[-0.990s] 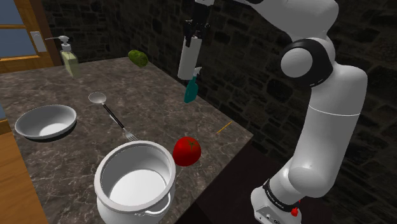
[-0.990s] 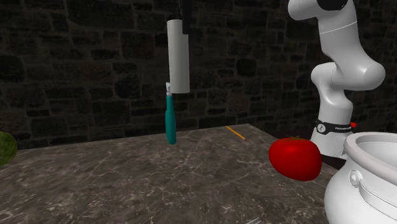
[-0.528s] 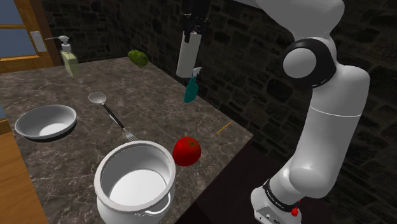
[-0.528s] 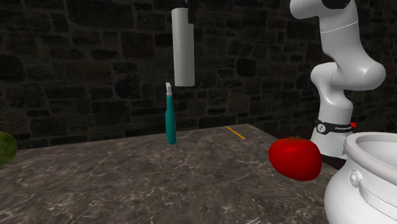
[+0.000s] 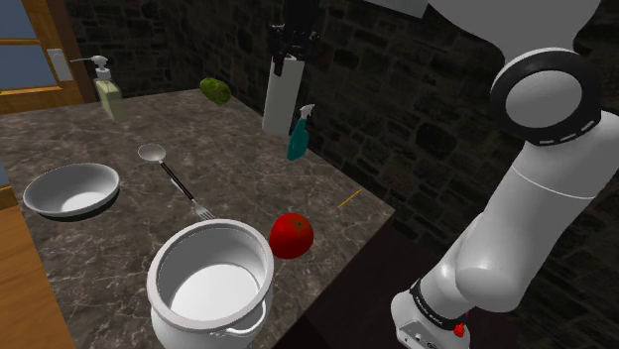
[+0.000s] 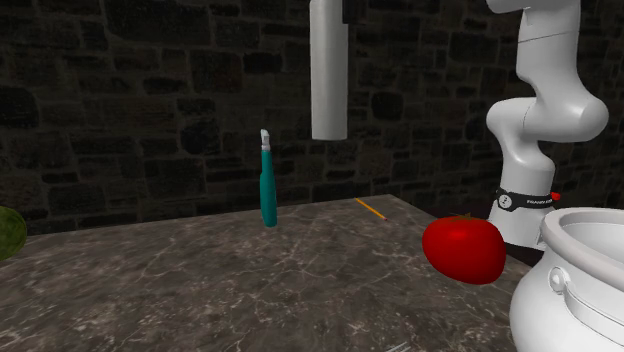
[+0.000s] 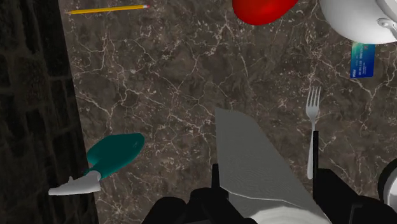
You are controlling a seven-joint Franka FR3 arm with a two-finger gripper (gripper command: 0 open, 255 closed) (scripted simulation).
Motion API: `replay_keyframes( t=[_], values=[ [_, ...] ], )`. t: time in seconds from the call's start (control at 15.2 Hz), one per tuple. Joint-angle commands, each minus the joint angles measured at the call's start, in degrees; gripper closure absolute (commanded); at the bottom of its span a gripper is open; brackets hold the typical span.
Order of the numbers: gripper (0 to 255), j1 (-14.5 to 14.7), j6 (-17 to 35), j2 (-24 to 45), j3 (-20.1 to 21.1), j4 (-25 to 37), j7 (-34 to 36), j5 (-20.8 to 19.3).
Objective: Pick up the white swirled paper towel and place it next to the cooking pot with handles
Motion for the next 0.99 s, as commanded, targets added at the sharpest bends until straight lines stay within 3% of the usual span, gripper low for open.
replay_keyframes(
  t=[0.0,0.46,0.92],
  values=[
    [255,1.67,0.82,-1.68,1.15,-2.39,2.84,-0.1],
    [255,6.56,2.71,-6.37,5.11,-8.57,11.66,-0.04],
    [255,11.45,3.58,-7.9,9.59,-10.57,21.0,-0.09]
  ],
)
